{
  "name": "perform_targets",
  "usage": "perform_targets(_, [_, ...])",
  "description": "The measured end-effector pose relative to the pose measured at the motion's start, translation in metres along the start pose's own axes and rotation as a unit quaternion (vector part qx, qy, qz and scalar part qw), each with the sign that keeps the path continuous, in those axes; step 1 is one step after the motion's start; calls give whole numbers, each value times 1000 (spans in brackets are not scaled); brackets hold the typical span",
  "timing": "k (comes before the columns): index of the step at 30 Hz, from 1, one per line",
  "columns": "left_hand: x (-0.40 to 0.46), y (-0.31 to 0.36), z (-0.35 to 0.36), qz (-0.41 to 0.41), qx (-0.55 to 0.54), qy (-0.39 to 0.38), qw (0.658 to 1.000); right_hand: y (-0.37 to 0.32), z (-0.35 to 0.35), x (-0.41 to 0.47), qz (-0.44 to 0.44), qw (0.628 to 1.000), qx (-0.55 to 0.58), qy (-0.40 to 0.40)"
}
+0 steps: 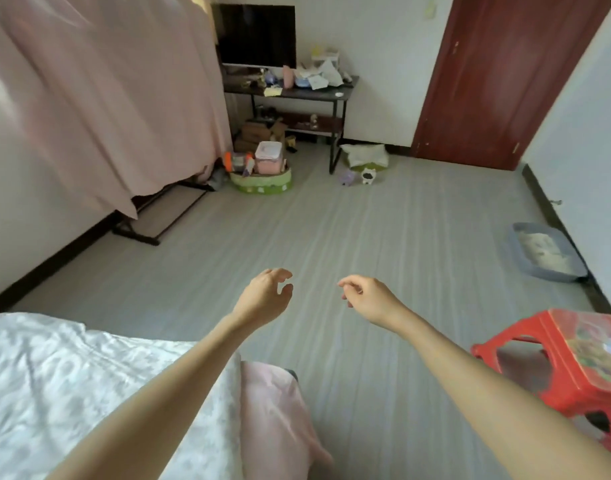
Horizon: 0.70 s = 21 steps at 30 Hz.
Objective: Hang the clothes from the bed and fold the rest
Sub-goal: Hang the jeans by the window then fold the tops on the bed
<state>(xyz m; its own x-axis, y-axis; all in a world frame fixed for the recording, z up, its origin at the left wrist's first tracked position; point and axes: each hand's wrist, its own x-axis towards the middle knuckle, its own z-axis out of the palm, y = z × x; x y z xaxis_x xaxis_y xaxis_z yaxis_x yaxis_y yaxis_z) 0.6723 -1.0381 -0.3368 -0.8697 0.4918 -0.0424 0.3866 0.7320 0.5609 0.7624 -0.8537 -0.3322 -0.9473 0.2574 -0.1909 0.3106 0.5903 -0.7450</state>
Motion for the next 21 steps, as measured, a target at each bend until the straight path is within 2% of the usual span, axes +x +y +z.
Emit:
perform_targets(10, [167,-32,-25,-78,-57,96,991,-28,-22,223,-64,997,-6,-52])
perform_targets(16, [276,-38,-48,-165,-99,167,967,-56,-50,360,-106,988,-9,-112])
perform_targets(21, [297,-72,-85,-225,-92,226,943,-121,-10,442,-156,970,-45,-179])
